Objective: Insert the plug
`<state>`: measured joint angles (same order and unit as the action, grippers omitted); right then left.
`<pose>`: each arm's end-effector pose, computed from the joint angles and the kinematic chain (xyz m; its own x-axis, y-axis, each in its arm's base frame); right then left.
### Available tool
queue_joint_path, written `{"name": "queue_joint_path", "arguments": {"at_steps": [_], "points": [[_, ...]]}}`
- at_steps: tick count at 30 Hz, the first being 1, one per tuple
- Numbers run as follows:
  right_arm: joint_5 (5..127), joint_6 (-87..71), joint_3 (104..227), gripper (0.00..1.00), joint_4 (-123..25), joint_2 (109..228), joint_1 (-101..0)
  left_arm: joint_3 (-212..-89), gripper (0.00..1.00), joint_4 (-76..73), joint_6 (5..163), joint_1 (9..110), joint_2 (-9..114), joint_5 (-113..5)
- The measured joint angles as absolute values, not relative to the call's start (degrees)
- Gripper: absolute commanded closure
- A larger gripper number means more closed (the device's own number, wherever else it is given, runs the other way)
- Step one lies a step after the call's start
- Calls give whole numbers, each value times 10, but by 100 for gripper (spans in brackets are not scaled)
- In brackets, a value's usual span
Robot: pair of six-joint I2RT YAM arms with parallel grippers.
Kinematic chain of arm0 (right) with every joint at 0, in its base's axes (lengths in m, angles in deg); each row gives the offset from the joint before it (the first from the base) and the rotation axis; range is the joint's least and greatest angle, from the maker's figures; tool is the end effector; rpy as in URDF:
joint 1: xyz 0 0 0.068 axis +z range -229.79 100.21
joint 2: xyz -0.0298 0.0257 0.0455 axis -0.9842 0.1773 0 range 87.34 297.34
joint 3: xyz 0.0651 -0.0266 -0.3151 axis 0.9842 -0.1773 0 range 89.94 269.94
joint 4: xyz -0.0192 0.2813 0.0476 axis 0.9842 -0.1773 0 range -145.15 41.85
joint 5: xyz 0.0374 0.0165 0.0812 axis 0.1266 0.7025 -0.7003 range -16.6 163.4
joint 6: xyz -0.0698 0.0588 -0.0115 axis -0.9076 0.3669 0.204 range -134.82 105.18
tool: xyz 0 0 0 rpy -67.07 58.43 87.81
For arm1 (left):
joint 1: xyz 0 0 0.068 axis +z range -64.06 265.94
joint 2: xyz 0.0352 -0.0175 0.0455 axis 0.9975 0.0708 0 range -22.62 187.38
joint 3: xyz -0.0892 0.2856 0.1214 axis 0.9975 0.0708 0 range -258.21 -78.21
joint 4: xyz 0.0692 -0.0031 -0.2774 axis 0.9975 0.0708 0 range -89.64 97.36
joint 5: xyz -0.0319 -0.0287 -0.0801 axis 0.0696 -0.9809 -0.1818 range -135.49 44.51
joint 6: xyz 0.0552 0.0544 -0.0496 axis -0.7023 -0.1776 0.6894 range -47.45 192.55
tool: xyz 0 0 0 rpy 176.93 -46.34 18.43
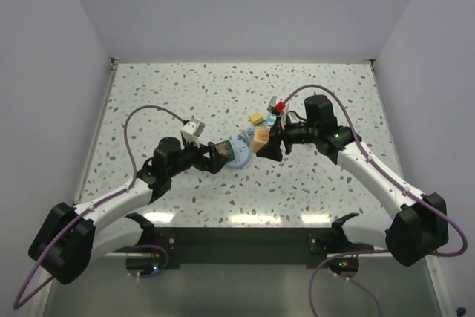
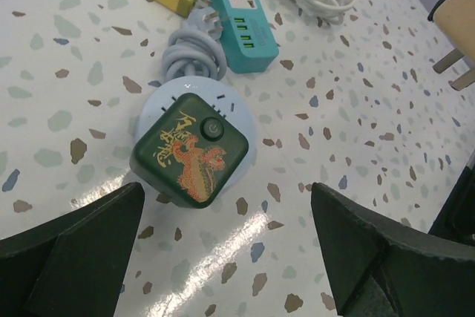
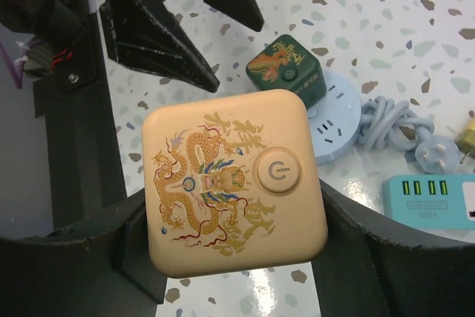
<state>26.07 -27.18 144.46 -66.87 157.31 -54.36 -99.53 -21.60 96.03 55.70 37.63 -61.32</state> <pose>0.2419 0.1822 0.3224 -0.3156 -0.3108 -0.8966 -0.9295 0.2912 0.2263 0.2122 -0.1497 0.2190 -0.5143 -0.1440 -0.8454 0.5506 0.7004 -0.4542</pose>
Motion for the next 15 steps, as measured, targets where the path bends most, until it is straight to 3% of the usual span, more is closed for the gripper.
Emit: {"name": "queue_joint_path", "arguments": {"at_steps": [15], "points": [[341, -224, 1431, 100, -568, 1598, -544, -1072, 0, -109, 1017, 504, 454, -455]]}}
